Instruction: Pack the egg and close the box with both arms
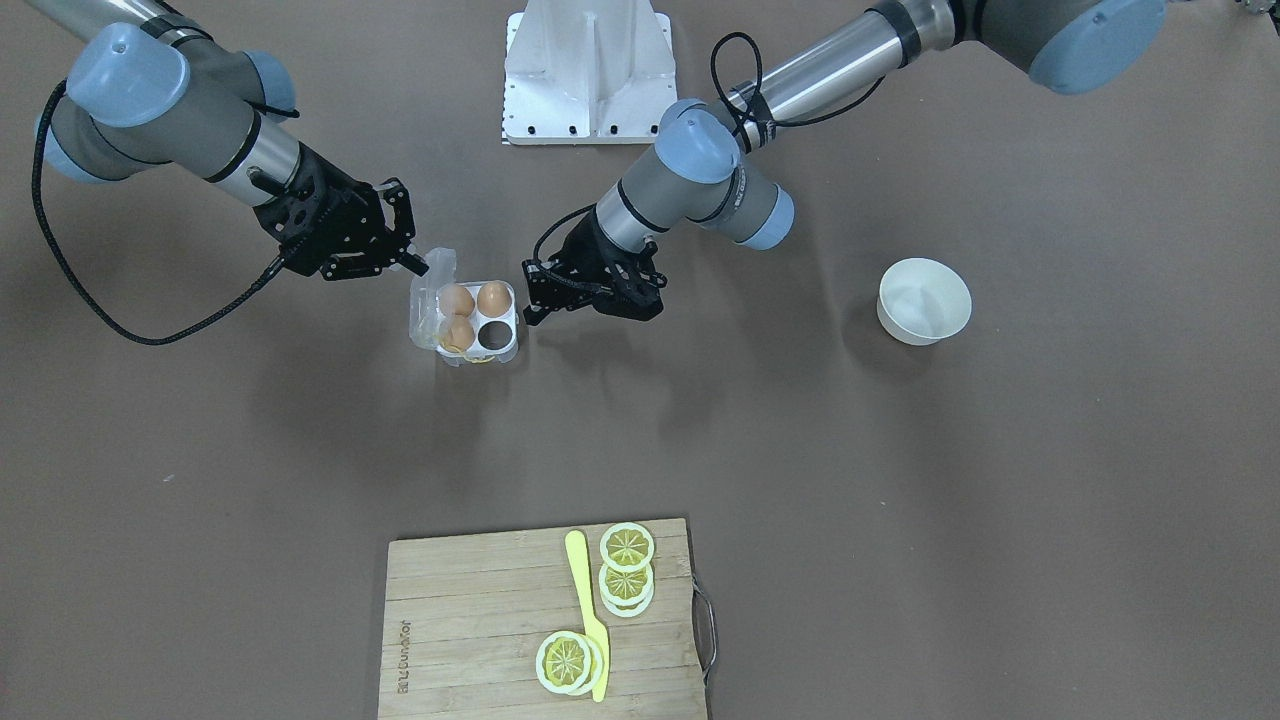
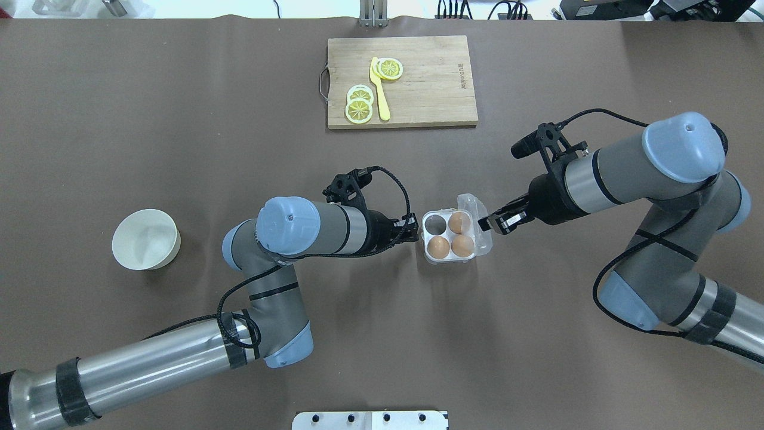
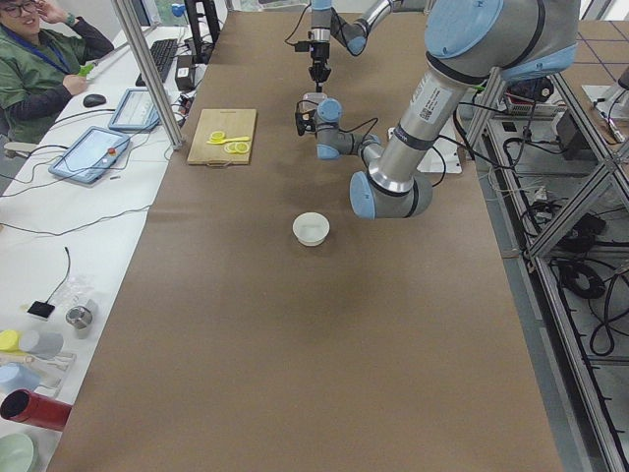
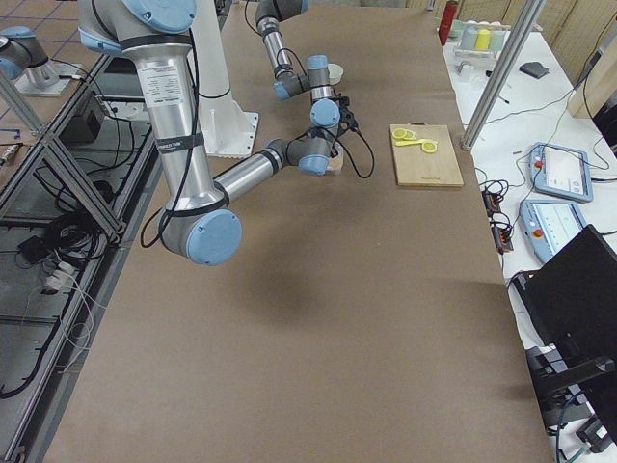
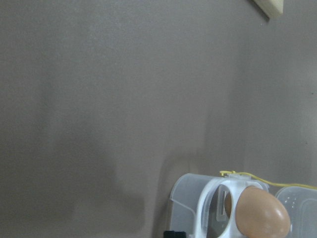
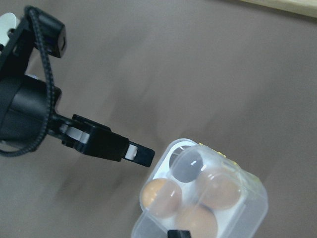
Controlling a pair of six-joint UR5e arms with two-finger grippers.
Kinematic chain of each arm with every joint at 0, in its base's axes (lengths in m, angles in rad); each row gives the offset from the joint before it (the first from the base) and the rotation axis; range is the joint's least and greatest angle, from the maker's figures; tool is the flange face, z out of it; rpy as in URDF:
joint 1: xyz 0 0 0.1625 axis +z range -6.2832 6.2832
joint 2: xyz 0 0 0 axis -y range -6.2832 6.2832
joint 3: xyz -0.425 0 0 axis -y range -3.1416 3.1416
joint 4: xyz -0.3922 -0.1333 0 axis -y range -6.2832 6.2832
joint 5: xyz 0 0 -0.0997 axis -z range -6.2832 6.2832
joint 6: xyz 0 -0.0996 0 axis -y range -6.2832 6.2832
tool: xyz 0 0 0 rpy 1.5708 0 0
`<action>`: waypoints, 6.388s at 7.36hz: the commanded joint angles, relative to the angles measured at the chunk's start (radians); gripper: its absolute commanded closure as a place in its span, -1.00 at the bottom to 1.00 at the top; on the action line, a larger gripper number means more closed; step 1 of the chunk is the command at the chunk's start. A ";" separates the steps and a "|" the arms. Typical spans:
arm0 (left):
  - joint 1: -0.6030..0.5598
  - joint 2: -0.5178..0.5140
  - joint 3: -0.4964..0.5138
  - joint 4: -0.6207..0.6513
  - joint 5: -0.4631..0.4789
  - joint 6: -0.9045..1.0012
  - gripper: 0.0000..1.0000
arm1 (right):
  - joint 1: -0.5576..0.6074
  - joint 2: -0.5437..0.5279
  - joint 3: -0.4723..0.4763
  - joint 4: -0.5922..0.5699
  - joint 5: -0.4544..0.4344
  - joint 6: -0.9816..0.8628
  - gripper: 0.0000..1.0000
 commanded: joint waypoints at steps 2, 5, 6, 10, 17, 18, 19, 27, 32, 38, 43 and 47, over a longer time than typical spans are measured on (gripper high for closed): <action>0.000 0.000 -0.001 -0.003 0.000 0.000 1.00 | 0.006 0.060 0.018 -0.002 0.005 0.087 1.00; -0.008 0.003 -0.029 -0.001 -0.003 0.003 1.00 | 0.113 0.072 0.020 -0.014 0.087 0.095 1.00; -0.027 0.028 -0.073 0.006 -0.014 0.006 1.00 | 0.147 0.072 0.018 -0.018 0.097 0.095 1.00; -0.239 0.164 -0.286 0.078 -0.270 0.057 -0.96 | 0.276 0.082 0.014 -0.289 0.087 0.084 -0.99; -0.553 0.406 -0.825 1.206 -0.334 0.899 -0.96 | 0.437 0.025 -0.095 -0.744 -0.159 -0.446 -1.00; -0.648 0.490 -0.814 1.206 -0.409 1.072 -0.96 | 0.465 0.016 -0.115 -0.747 -0.122 -0.503 -1.00; -0.760 0.573 -0.779 1.208 -0.476 1.271 -0.96 | 0.527 -0.018 -0.136 -0.747 -0.063 -0.597 -1.00; -1.195 0.821 -0.477 1.189 -0.522 2.023 -0.96 | 0.773 -0.227 -0.206 -0.704 0.126 -0.802 -1.00; -1.189 0.800 -0.433 1.123 -0.538 1.881 -0.96 | 0.787 -0.247 -0.192 -0.704 0.098 -0.806 -1.00; -1.189 0.809 -0.414 1.018 -0.601 1.882 -0.96 | 0.783 -0.250 -0.189 -0.704 0.104 -0.795 -1.00; -1.190 0.813 -0.379 1.016 -0.600 1.879 -0.96 | 0.776 -0.251 -0.199 -0.706 0.104 -0.793 -1.00; -1.190 0.815 -0.380 1.016 -0.600 1.879 -0.96 | 0.770 -0.256 -0.201 -0.707 0.105 -0.793 -1.00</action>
